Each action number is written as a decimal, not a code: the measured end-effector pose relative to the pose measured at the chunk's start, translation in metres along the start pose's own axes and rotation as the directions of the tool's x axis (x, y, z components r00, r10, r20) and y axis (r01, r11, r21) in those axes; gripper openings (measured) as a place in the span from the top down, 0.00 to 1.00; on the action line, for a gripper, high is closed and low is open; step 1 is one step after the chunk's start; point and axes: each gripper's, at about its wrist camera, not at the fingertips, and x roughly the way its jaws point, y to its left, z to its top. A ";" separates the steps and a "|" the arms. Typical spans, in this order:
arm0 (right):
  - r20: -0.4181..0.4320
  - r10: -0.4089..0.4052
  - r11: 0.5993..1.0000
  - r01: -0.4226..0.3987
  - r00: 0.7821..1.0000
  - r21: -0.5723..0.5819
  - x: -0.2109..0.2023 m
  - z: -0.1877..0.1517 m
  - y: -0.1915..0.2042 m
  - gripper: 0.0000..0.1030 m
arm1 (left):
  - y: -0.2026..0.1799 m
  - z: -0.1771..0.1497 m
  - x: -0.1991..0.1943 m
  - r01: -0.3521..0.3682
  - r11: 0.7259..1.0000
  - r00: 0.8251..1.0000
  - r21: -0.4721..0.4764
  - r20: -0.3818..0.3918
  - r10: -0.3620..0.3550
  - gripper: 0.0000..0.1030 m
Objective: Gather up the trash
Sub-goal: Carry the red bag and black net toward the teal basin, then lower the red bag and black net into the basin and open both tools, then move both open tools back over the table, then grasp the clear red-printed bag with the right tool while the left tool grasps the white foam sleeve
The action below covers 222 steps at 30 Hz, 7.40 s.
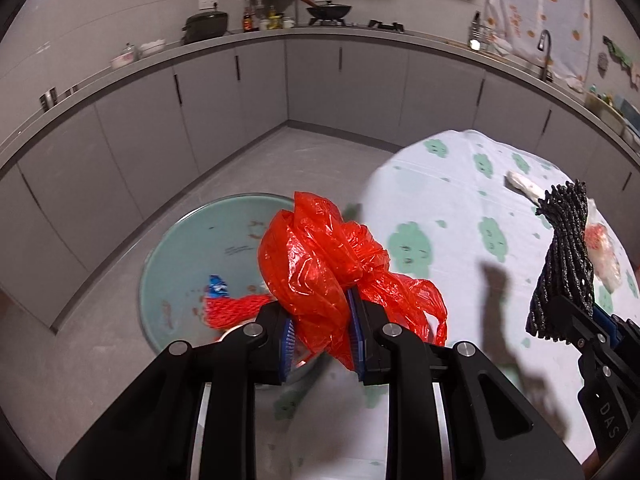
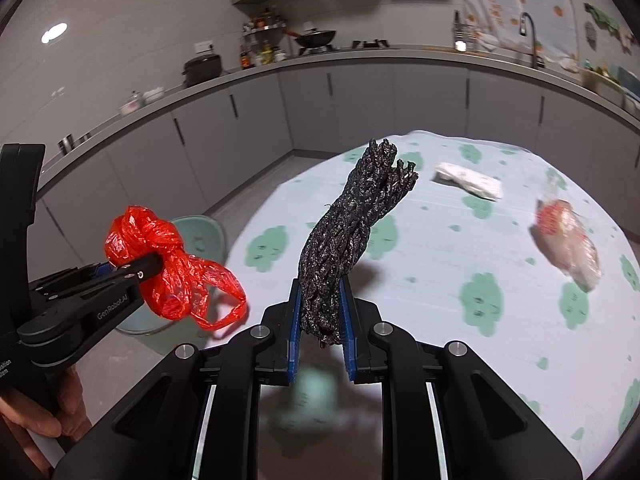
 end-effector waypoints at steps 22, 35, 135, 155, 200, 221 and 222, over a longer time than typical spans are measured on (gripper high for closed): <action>-0.054 0.128 0.982 -0.134 0.990 -0.132 0.042 0.015 0.077 0.82 | 0.070 0.003 0.019 -0.094 0.988 0.995 -0.123 -0.025 0.092 0.78; -0.111 0.162 0.968 -0.179 0.981 -0.174 0.076 0.014 0.103 0.82 | 0.101 -0.004 0.043 -0.145 0.977 0.988 -0.159 -0.078 0.134 0.78; -0.022 0.017 0.997 -0.015 1.000 0.080 0.014 0.010 -0.018 0.59 | -0.021 -0.010 0.010 -0.087 0.996 0.994 0.006 -0.070 0.087 0.11; -0.022 -0.312 0.922 0.308 0.950 0.236 0.011 0.044 -0.203 0.48 | -0.181 0.025 0.051 0.134 0.960 0.990 0.245 -0.076 -0.119 0.15; -0.133 -0.302 0.889 0.329 0.944 0.319 0.108 0.094 -0.328 0.79 | -0.368 0.112 0.189 0.184 0.952 0.971 0.244 -0.196 -0.137 0.31; -0.104 -0.296 0.892 0.314 0.950 0.326 0.085 0.085 -0.312 0.79 | -0.363 0.106 0.167 0.254 0.924 0.960 0.285 -0.190 -0.205 0.74; -0.095 -0.296 0.893 0.310 0.951 0.326 0.079 0.084 -0.307 0.79 | -0.360 0.106 0.162 0.250 0.924 0.962 0.289 -0.179 -0.205 0.74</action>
